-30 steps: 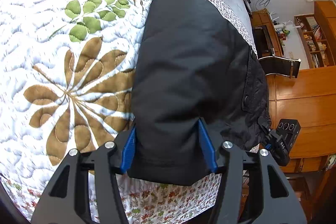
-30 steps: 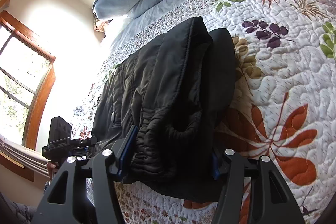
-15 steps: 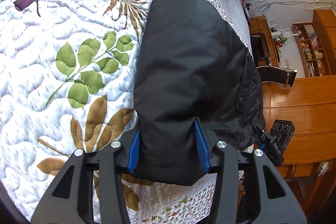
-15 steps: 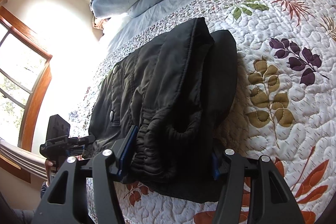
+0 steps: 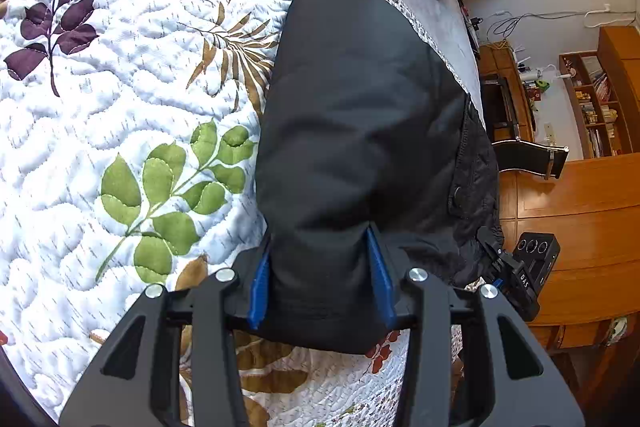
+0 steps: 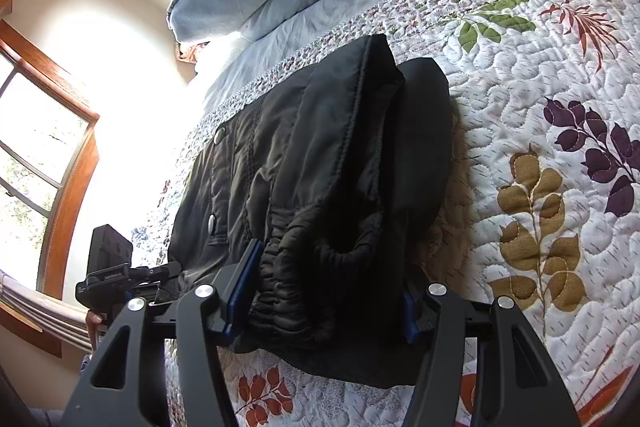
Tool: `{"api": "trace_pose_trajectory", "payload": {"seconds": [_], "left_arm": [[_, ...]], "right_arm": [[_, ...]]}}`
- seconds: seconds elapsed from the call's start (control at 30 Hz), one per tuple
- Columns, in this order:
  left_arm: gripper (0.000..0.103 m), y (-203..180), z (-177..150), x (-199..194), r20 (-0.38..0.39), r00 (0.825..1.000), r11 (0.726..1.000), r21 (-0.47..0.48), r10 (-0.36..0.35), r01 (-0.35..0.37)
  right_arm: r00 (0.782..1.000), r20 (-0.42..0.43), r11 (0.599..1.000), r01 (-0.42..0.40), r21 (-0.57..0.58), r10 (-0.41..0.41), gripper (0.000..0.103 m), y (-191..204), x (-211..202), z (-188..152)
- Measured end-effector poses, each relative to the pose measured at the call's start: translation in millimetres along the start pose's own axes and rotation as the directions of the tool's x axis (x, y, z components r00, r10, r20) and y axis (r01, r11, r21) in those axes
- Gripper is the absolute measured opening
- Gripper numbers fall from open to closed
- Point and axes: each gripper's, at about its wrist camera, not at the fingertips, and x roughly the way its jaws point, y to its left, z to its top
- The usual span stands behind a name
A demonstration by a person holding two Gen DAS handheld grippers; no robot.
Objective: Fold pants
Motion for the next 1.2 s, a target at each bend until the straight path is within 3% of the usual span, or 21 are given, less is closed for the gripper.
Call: {"api": "trace_pose_trajectory", "payload": {"seconds": [0.47, 0.6, 0.8, 1.03, 1.07, 1.17, 1.2], "left_arm": [[0.044, 3.0, -11.5, -2.9, 0.023, 1.0, 1.0, -0.03, 0.002, -0.001], [0.049, -0.5, -10.4, -0.1, 0.027, 0.999, 1.0, -0.022, 0.019, -0.018], [0.05, -8.1, -20.6, -5.0, 0.046, 0.997, 0.998, -0.021, 0.055, -0.054], [0.054, -2.2, -22.2, -3.2, 0.036, 0.999, 0.999, -0.036, 0.037, -0.036], [0.058, -3.5, -22.6, -3.2, 0.038, 0.998, 0.999, -0.025, 0.045, -0.044], [0.09, -3.0, -25.8, -5.6, 0.049, 0.995, 0.995, -0.04, 0.09, -0.089], [0.09, -1.4, -28.9, -10.4, 0.076, 0.993, 0.994, -0.057, 0.093, -0.089]], "right_arm": [[1.0, -0.005, 1.0, 0.003, 0.005, -0.003, 0.059, -2.4, 5.2, -5.6], [1.0, -0.005, 1.0, 0.009, 0.015, -0.009, 0.06, -3.7, 5.6, -7.0], [0.999, -0.033, 1.0, 0.009, -0.013, -0.01, 0.06, 5.0, 2.3, -12.7], [1.0, -0.028, 1.0, 0.01, 0.008, -0.01, 0.062, 0.3, 7.2, -14.9], [1.0, -0.024, 1.0, 0.011, 0.012, -0.01, 0.068, -0.3, 7.0, -15.3], [1.0, -0.016, 0.999, 0.01, 0.032, -0.01, 0.079, -2.5, 0.9, -15.4], [1.0, -0.008, 0.999, 0.008, 0.046, -0.007, 0.081, -4.4, -3.5, -16.4]]}}
